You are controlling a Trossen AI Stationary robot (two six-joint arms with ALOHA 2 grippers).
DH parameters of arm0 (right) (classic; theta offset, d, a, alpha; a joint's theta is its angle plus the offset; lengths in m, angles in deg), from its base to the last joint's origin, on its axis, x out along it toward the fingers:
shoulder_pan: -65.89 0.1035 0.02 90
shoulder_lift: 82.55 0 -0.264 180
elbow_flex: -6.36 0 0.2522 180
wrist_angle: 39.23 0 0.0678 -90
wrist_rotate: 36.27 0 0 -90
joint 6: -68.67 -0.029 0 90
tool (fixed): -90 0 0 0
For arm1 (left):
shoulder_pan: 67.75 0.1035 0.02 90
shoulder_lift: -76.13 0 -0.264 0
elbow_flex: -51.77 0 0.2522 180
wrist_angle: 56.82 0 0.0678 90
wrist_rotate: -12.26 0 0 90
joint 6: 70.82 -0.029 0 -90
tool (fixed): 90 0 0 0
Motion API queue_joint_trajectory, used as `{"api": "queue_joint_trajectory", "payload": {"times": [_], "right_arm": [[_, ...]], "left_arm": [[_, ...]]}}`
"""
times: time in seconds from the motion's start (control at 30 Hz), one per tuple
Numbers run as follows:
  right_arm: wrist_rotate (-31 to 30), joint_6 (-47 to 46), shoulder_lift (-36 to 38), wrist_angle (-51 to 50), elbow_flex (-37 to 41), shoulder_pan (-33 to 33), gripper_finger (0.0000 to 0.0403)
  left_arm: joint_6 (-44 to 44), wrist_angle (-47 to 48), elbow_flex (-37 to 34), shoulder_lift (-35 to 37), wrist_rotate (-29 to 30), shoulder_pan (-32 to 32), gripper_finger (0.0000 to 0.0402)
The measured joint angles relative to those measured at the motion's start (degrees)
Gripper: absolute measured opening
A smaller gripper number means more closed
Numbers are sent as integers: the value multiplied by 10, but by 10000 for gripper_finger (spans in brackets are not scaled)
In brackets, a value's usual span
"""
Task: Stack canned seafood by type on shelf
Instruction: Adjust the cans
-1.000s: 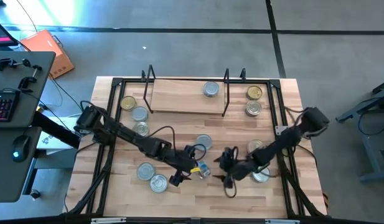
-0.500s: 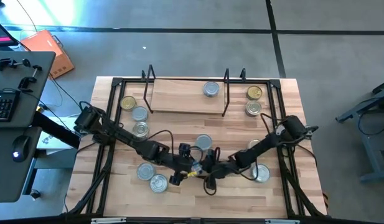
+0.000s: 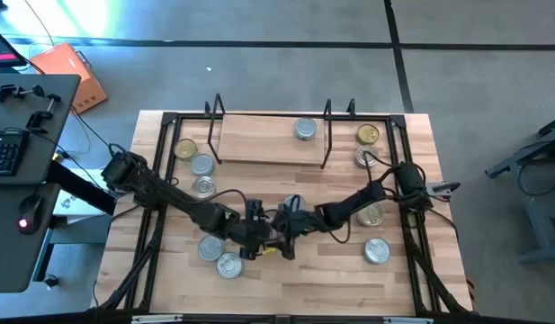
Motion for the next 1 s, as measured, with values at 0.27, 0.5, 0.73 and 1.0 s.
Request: {"api": "queue_joint_trajectory", "payload": {"times": [0.27,0.5,0.73,1.0], "right_arm": [[-37,-22,36,-146,-27,0,277],[-54,-21,74,-199,-27,16,277],[-121,-35,116,-284,-27,45,277],[-206,-50,150,-349,-27,99,277]], "left_arm": [[50,-7,-44,0,-9,27,335],[52,-15,-51,4,-40,35,335],[94,27,-52,58,-55,43,301],[100,55,-52,111,-148,85,171]]}}
